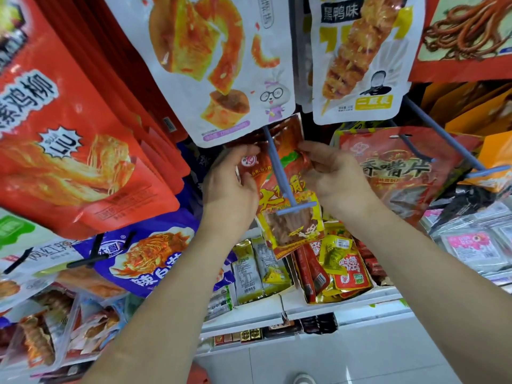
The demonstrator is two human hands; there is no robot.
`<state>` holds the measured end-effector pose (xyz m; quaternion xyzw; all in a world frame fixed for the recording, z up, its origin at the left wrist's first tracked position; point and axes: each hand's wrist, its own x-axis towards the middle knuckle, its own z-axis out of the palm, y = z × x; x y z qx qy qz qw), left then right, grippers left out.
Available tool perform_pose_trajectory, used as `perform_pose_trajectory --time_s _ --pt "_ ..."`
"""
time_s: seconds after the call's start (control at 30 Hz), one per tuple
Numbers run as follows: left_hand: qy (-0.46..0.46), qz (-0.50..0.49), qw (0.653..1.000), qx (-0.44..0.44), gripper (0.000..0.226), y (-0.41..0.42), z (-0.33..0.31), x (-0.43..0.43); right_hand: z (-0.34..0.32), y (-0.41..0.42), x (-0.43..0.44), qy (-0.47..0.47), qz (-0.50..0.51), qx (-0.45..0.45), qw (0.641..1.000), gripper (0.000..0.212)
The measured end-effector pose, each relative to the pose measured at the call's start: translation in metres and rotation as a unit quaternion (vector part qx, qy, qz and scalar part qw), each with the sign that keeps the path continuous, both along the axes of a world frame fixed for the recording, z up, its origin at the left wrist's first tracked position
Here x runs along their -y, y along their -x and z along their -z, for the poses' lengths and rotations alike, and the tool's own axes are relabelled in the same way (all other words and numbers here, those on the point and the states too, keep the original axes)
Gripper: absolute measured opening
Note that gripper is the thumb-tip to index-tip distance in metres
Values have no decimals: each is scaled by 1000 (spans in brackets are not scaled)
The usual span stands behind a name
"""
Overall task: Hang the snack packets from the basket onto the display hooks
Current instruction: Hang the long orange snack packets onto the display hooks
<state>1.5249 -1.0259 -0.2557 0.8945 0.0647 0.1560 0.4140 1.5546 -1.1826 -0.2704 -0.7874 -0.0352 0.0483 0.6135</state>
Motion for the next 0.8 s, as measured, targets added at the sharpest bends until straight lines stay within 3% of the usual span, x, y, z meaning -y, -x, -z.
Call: perform_pose_trajectory --time_s 0.13,0.23,0.33,0.43,0.6,0.7,0.8 --pt "-67 7 998 15 50 3 -1 -1 -10 15 4 162 -33 68 984 58" --pt "-118 21 992 39 54 11 4 -3 -10 17 9 243 -64 63 966 54" --pt "-140 -3 989 49 62 27 9 0 -10 8 7 99 -103 -42 989 45" --pt "-178 -20 981 71 63 44 17 3 -14 6 7 -79 -102 -143 981 49" --pt "-201 26 975 -91 64 37 20 7 -6 13 12 -125 -89 -193 969 55" --pt "-113 40 977 -176 74 24 20 5 5 17 16 -123 -77 -210 967 54" --pt "-44 58 977 -201 80 23 20 6 9 24 19 -162 -56 -222 960 49"
